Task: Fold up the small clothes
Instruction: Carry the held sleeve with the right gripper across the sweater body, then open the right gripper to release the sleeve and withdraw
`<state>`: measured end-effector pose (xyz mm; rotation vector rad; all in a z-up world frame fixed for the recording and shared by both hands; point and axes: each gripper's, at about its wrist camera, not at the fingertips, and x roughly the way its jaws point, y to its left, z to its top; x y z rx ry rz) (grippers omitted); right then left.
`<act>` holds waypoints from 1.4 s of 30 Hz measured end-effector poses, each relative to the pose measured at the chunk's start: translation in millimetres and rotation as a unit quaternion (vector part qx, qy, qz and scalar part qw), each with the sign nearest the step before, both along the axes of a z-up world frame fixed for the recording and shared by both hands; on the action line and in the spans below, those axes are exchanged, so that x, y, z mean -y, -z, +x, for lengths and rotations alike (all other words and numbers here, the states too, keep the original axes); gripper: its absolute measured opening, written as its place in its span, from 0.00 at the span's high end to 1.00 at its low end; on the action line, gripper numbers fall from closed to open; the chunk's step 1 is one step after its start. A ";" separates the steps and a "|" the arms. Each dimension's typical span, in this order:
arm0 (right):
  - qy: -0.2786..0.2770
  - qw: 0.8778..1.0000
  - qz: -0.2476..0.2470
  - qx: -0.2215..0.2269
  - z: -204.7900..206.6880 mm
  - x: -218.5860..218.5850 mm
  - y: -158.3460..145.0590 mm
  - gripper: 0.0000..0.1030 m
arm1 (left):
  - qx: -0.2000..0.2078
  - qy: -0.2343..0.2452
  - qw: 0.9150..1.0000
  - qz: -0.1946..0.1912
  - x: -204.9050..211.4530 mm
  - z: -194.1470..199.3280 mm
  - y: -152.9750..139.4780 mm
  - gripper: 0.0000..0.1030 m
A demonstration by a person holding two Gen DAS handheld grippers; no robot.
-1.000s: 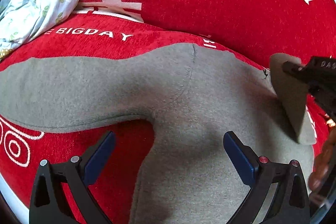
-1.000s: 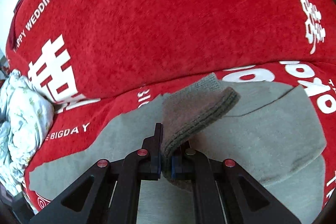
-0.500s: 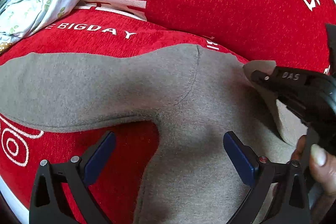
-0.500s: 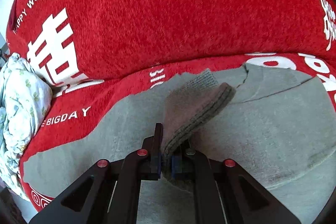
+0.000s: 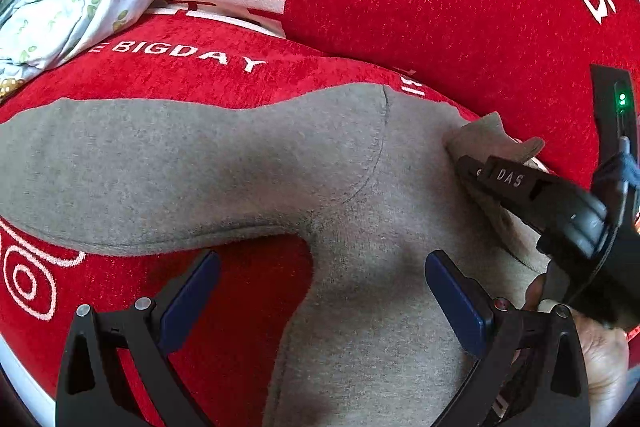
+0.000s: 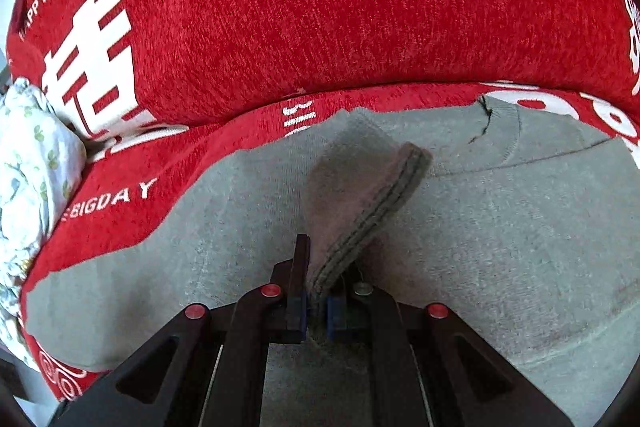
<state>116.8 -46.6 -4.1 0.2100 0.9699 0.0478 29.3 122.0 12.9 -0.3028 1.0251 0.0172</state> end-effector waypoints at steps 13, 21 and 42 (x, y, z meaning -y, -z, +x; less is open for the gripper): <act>-0.043 0.996 -0.080 0.012 -3.2 -32.8 0.9 0.51 | 0.006 -0.053 0.998 -0.041 -42.6 -1.5 -3.2 0.01; -0.096 0.991 -0.077 0.055 -18.4 -54.6 -20.8 0.36 | 0.019 -0.095 0.993 -0.067 -66.4 -3.2 -6.3 0.01; -0.080 0.985 -0.154 0.002 1.2 -54.4 -5.3 0.24 | -0.002 -0.100 0.994 -0.051 -70.6 1.5 1.6 0.01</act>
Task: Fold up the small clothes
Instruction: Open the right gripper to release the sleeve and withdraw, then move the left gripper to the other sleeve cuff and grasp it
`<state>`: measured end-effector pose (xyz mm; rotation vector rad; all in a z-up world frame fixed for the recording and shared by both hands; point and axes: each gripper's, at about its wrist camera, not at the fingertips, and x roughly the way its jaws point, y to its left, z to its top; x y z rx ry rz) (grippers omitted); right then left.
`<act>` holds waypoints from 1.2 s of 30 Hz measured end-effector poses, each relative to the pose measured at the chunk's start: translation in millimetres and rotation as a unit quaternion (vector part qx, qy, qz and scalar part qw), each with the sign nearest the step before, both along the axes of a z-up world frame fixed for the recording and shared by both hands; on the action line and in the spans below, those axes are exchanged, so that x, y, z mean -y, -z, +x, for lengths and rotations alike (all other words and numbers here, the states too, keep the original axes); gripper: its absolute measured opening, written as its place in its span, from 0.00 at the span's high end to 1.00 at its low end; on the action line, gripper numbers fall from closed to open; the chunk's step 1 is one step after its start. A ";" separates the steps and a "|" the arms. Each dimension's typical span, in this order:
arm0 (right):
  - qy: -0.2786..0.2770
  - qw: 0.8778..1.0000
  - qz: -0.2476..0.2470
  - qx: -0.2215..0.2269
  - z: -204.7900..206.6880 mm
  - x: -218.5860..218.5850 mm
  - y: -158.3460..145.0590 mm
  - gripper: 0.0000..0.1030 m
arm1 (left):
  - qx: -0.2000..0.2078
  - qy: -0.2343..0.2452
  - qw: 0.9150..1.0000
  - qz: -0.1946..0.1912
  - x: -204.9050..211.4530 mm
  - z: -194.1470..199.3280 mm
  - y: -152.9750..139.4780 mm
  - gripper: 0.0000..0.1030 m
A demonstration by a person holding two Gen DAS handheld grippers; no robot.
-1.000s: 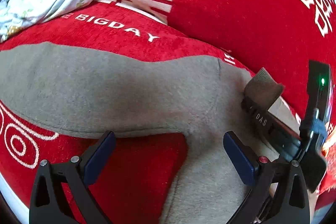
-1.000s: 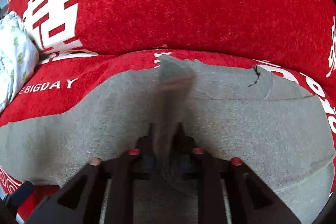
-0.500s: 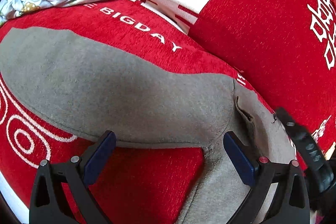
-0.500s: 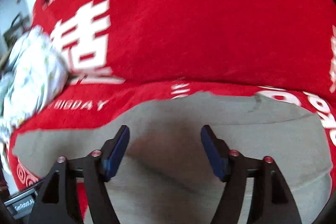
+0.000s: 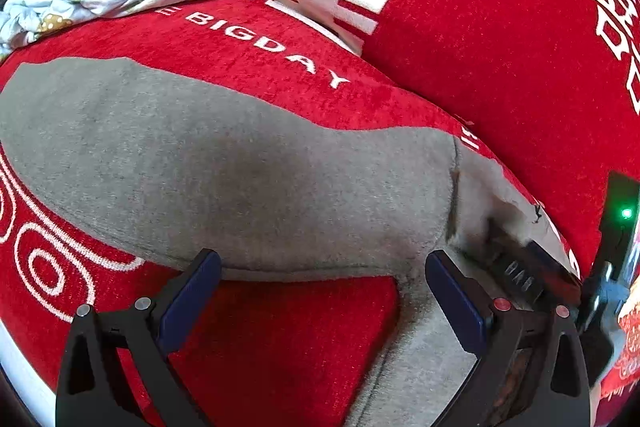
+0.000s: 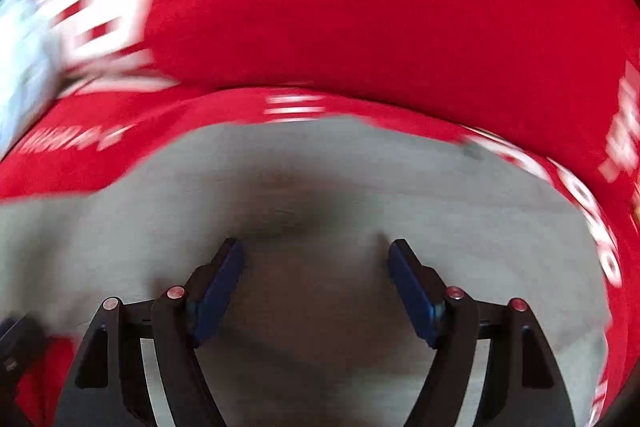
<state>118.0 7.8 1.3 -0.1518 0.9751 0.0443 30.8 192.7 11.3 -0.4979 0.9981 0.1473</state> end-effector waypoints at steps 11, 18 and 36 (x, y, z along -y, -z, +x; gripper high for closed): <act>-0.028 0.997 0.044 0.059 -69.2 33.2 -22.2 0.21 | -0.007 -0.076 0.997 0.018 -39.3 -12.3 -0.8 0.01; -0.029 0.998 0.056 0.026 -76.9 56.9 -4.3 0.12 | -0.033 -0.254 0.962 0.092 -102.3 -57.4 2.1 0.01; -0.038 0.998 0.035 0.029 -81.5 52.4 -0.5 0.08 | -0.100 -0.309 0.941 0.098 -239.6 -14.6 5.7 0.00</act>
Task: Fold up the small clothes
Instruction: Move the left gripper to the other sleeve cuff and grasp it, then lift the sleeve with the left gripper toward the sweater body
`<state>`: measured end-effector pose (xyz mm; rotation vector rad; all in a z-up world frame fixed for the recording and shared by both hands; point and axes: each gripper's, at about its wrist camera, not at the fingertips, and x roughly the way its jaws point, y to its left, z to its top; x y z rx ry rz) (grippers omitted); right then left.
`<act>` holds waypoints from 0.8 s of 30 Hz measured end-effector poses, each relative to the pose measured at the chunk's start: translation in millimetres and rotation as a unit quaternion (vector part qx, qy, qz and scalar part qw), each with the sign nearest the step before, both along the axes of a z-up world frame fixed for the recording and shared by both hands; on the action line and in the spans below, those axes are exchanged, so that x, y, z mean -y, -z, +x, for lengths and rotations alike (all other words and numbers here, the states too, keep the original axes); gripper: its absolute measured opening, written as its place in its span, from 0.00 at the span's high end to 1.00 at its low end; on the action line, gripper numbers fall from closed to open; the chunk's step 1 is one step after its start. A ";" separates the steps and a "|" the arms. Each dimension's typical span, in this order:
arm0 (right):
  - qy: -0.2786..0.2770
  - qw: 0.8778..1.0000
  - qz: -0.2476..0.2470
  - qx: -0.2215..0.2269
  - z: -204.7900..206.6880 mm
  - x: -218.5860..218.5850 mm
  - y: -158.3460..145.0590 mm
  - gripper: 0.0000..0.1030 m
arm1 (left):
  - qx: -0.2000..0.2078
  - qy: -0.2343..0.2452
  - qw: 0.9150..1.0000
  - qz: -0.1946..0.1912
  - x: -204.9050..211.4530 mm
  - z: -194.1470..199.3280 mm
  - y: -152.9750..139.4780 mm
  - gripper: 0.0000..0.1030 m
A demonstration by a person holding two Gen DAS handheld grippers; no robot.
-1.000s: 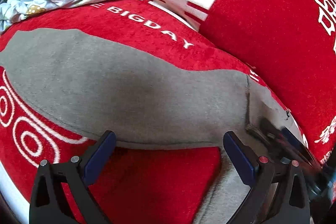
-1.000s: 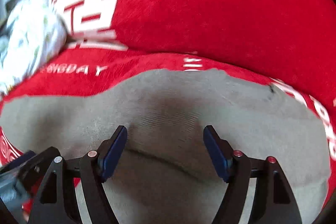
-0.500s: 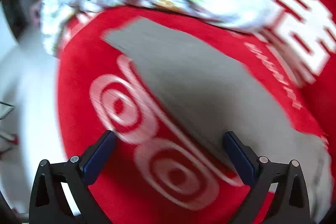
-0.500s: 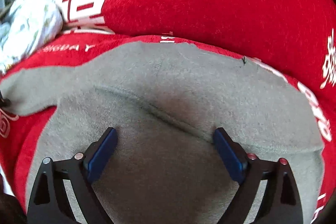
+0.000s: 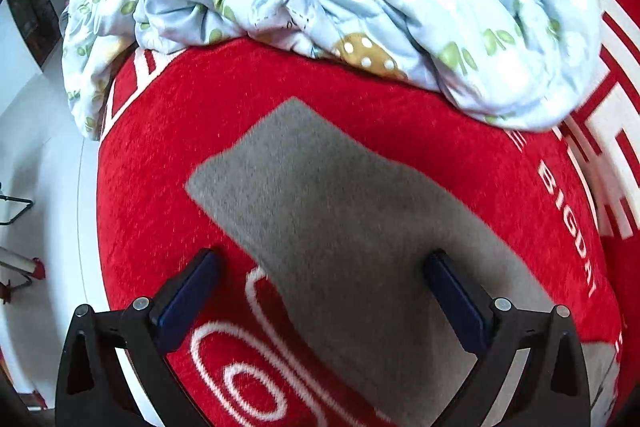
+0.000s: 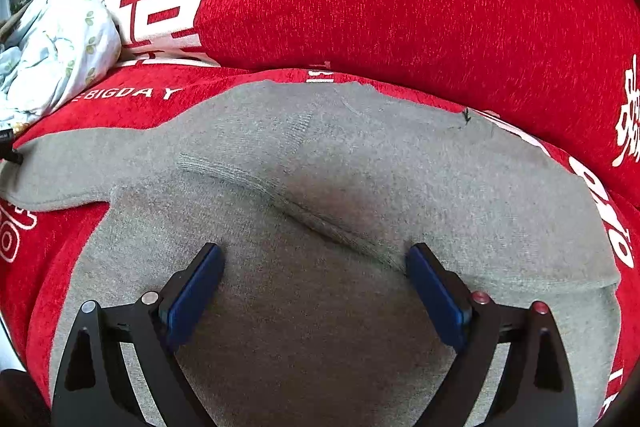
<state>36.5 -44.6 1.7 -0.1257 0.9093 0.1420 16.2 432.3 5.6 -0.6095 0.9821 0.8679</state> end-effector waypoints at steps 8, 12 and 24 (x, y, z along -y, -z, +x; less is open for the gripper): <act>0.000 1.000 0.000 0.000 -0.1 -0.1 0.8 0.08 | 0.021 0.011 1.000 -0.003 -13.7 -2.9 -6.2 0.12; -0.001 1.000 0.002 -0.001 0.2 0.1 1.1 0.08 | 0.042 0.059 0.997 0.023 -13.7 -4.7 -17.7 0.65; -0.003 1.000 0.026 -0.002 0.9 6.3 0.4 0.07 | 0.064 0.077 0.995 -0.022 -13.7 -21.1 -28.5 0.88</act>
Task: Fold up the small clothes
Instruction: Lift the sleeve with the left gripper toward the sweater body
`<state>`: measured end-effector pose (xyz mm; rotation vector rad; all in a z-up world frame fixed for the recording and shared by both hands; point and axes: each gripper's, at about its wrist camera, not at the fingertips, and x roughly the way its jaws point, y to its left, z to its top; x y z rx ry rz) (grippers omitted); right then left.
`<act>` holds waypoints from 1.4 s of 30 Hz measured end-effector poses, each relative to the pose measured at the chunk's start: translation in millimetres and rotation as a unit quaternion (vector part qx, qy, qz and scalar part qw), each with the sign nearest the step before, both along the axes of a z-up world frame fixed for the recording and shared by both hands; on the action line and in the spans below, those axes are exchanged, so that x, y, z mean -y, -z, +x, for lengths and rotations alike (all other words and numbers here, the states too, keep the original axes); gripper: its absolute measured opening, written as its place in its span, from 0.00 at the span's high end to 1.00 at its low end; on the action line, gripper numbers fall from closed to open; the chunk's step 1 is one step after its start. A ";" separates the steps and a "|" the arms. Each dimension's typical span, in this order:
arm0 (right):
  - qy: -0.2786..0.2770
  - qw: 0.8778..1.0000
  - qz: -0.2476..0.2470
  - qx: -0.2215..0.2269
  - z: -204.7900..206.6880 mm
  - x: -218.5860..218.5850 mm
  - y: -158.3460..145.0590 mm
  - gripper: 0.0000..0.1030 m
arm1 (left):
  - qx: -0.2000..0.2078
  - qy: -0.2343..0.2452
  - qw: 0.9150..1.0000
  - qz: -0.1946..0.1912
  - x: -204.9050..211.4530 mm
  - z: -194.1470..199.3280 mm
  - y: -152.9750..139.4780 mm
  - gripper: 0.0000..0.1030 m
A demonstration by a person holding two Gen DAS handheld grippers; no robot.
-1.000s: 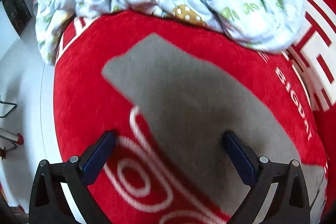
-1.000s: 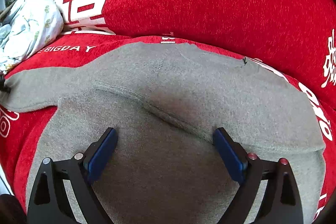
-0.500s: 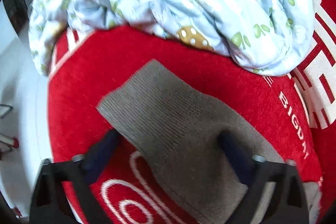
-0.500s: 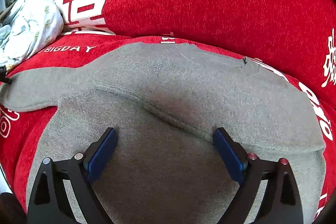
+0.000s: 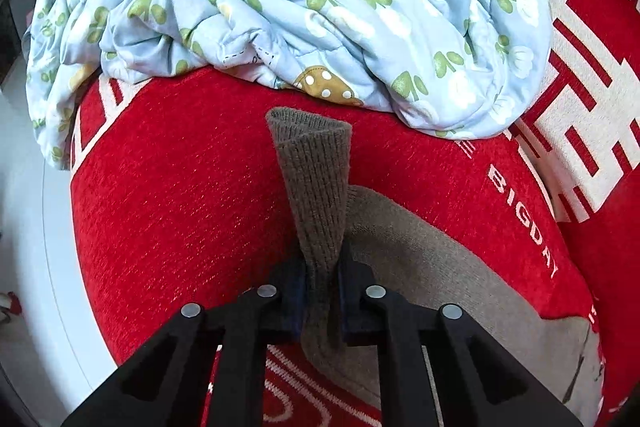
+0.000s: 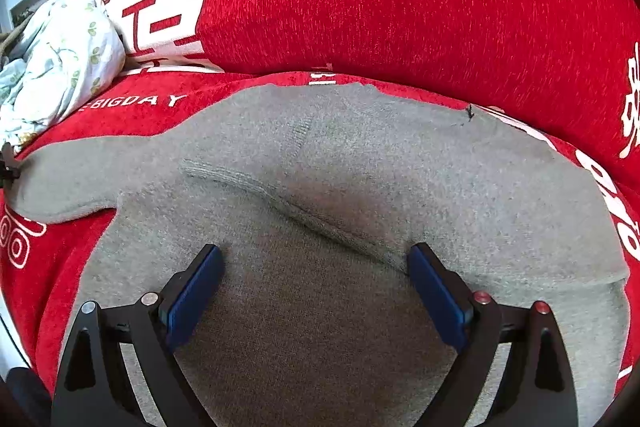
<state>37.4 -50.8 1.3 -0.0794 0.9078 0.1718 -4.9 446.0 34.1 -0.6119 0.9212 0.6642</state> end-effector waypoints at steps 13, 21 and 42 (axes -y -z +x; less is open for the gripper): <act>-0.012 1.000 0.013 -0.013 1.9 -0.3 -0.3 0.01 | -0.001 0.006 0.999 -0.032 16.1 -7.2 -13.7 0.89; -0.033 0.998 0.039 -0.046 -2.4 12.6 -3.4 0.01 | -0.022 0.039 0.999 -0.008 48.6 0.6 -29.5 0.89; -0.100 0.995 -0.004 0.018 -78.6 80.7 -22.8 0.01 | -0.074 0.053 0.995 0.043 124.0 36.4 -50.1 0.89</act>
